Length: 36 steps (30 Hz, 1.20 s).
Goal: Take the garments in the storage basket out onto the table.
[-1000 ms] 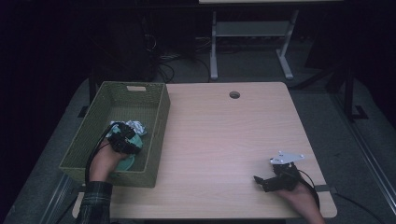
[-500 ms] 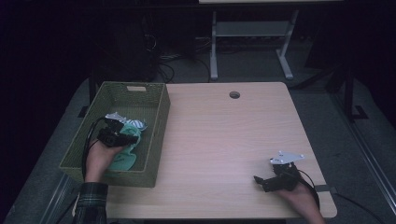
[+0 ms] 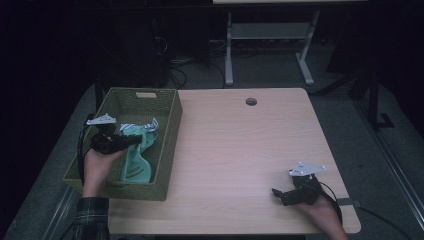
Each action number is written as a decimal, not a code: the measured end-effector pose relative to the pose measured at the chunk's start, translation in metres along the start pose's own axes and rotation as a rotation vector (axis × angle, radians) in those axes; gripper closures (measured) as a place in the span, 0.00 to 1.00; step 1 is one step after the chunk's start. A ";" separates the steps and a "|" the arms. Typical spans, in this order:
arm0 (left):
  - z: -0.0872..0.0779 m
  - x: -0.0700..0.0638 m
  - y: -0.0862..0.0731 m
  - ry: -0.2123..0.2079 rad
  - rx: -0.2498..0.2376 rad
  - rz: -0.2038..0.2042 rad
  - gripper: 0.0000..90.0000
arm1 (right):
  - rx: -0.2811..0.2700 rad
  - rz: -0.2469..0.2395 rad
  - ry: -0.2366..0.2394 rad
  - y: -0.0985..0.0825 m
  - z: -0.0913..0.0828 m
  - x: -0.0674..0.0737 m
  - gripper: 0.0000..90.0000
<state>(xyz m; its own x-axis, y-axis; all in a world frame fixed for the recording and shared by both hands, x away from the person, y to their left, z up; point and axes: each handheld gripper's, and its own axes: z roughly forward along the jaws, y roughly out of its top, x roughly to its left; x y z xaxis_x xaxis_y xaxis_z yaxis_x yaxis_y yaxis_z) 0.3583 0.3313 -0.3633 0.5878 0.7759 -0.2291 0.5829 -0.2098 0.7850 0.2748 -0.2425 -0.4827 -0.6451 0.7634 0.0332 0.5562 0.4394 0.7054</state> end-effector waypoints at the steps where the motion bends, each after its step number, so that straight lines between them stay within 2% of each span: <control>1: -0.002 -0.001 0.001 0.000 -0.013 0.002 0.94 | 0.000 0.000 0.000 0.000 0.000 0.000 0.03; 11: -0.022 -0.005 0.017 0.001 -0.095 0.021 0.95 | 0.000 0.003 0.000 0.000 0.000 0.000 0.03; 21: -0.040 -0.009 0.040 -0.013 -0.148 0.040 0.94 | -0.002 0.003 -0.002 0.000 0.000 0.000 0.03; 25: -0.045 -0.013 0.047 -0.010 -0.157 0.052 0.94 | 0.001 0.008 -0.004 0.000 0.000 0.001 0.03; 28: -0.049 -0.015 0.053 -0.024 -0.170 0.054 0.94 | 0.003 0.012 -0.002 0.000 0.000 0.001 0.03; 36: -0.054 -0.023 0.068 -0.040 -0.171 0.069 0.94 | 0.002 0.012 -0.003 0.000 0.000 0.001 0.03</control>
<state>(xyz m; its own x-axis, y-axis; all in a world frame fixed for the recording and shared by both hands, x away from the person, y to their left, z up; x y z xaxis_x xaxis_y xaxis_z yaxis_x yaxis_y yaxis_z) 0.3541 0.3312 -0.2740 0.6470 0.7380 -0.1918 0.4387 -0.1546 0.8852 0.2740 -0.2418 -0.4825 -0.6372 0.7697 0.0397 0.5650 0.4314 0.7033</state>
